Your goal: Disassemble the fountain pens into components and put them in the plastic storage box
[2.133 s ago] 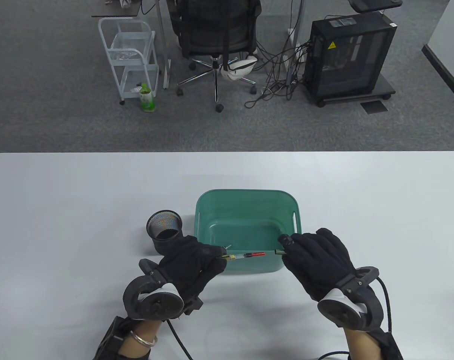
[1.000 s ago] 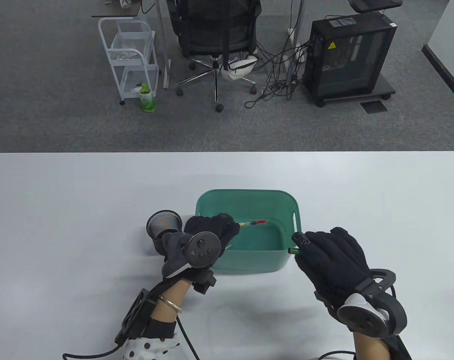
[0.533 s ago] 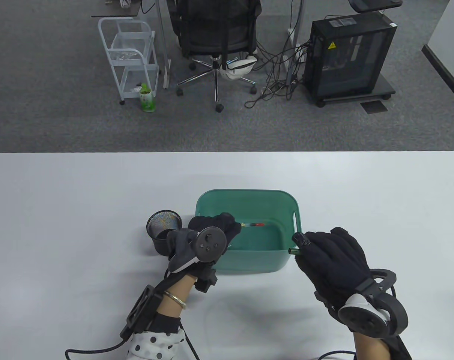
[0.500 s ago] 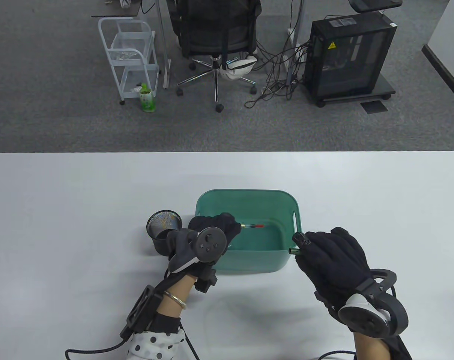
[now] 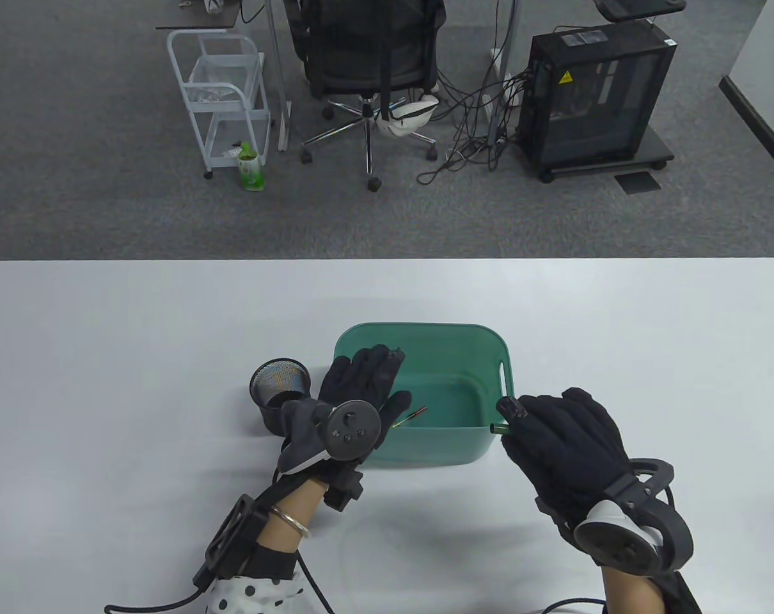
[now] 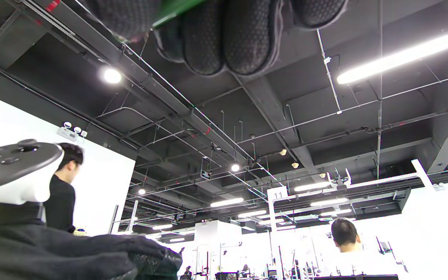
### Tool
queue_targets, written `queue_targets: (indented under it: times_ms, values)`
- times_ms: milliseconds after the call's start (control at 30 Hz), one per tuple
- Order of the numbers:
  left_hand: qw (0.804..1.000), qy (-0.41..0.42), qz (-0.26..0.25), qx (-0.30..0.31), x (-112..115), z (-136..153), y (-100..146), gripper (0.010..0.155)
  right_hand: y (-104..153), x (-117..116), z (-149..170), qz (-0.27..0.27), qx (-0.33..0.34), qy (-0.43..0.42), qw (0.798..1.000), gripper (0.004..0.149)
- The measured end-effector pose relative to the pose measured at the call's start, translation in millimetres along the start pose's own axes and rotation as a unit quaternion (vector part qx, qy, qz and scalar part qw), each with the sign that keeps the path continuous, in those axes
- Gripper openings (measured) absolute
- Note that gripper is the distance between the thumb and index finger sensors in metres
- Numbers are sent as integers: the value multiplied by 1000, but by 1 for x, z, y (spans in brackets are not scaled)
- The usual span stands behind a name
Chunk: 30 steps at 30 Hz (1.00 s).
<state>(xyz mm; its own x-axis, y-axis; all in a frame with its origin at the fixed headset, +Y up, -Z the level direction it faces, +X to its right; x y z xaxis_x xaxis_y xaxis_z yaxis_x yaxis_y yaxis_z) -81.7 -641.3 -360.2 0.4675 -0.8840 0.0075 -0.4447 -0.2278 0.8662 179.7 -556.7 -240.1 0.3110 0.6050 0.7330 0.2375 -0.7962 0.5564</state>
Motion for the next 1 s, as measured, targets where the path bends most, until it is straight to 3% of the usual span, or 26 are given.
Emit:
queue_targets:
  times_ms: [500, 1000]
  values:
    - [998, -63, 29, 10, -2, -3, 50, 74, -1, -3, -3, -12, 6, 2, 1000, 44]
    - [998, -63, 29, 3, 16, 6, 106, 74, -3, -14, -10, -30, 14, 3, 999, 44]
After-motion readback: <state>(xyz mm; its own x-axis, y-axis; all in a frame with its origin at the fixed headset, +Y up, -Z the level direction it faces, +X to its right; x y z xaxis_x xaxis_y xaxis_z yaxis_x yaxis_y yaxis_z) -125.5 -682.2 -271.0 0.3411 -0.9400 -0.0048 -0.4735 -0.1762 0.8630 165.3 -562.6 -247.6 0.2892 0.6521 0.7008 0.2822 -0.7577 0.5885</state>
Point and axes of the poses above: the tracker on the back of each hand, its own z axis roughly to the little-finger side, its own y axis roughly from the fingertips to the wrist, x = y × z, the point moved 4 cm from there along -y, roughly from the wrist to the fingertips, and after that the axes turned 12 degrees about y, right-handed, at the moved point
